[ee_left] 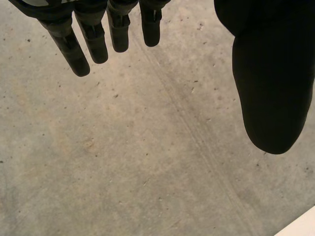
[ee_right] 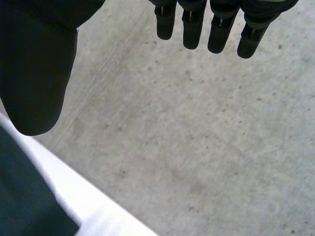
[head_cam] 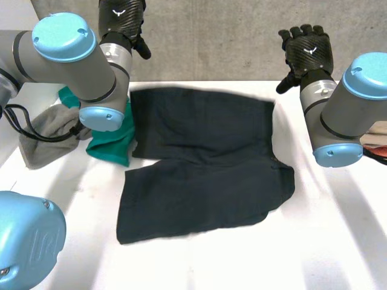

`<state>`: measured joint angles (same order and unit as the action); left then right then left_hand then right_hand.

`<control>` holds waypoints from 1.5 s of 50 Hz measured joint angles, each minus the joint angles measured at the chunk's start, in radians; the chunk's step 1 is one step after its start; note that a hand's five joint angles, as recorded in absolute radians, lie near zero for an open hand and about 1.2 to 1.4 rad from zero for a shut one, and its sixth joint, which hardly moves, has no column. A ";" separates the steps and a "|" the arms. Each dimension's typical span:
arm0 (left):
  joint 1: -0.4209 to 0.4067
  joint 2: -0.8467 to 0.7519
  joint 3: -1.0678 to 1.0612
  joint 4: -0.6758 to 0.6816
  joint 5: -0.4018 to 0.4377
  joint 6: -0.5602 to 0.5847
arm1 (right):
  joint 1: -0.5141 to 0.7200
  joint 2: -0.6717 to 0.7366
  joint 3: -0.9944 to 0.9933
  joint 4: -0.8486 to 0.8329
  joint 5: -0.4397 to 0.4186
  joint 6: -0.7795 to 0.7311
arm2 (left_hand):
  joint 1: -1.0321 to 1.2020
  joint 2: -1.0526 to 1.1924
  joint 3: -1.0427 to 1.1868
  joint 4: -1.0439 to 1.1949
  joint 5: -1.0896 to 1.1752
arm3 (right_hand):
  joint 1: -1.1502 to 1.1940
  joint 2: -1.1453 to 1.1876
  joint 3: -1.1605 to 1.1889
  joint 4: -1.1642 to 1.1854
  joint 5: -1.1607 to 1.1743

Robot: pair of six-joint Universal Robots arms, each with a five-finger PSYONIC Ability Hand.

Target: Fold the laundry.

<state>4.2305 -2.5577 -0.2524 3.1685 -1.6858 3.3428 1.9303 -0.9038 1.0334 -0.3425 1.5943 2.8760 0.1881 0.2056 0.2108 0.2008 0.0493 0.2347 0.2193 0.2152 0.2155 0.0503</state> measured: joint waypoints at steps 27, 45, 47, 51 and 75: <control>-0.078 0.825 -1.454 -0.149 0.014 -0.004 | -0.170 -0.499 0.671 0.578 -0.290 -0.322 | 0.308 0.281 0.277 0.290 0.268 | 0.460 0.458 0.479 0.477 0.469; -0.100 0.705 -1.701 0.192 0.013 0.024 | -0.166 -0.325 0.800 0.207 -0.447 -0.282 | 0.219 0.190 0.183 0.183 0.157 | 0.255 0.241 0.247 0.233 0.199; -0.100 0.675 -1.689 0.204 0.012 0.041 | -0.162 -0.294 0.788 0.182 -0.445 -0.279 | 0.219 0.190 0.183 0.183 0.157 | 0.255 0.241 0.247 0.233 0.199; -0.101 0.622 -1.662 0.221 0.011 0.084 | -0.151 -0.241 0.761 0.152 -0.442 -0.277 | 0.264 0.246 0.241 0.243 0.223 | 0.255 0.241 0.247 0.235 0.211; -0.136 0.747 -1.636 0.154 0.004 0.142 | -0.126 -0.346 0.709 0.253 -0.257 -0.344 | 0.918 0.984 0.959 0.996 0.937 | 0.868 0.953 0.974 0.981 0.930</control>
<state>4.0947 -1.8109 -1.8888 3.3223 -1.6821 3.4846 1.8043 -1.2500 1.7429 -0.0898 1.3373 2.5322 1.1065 1.1900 1.1698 1.1966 0.9859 1.1023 1.1726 1.1895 1.1961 0.9805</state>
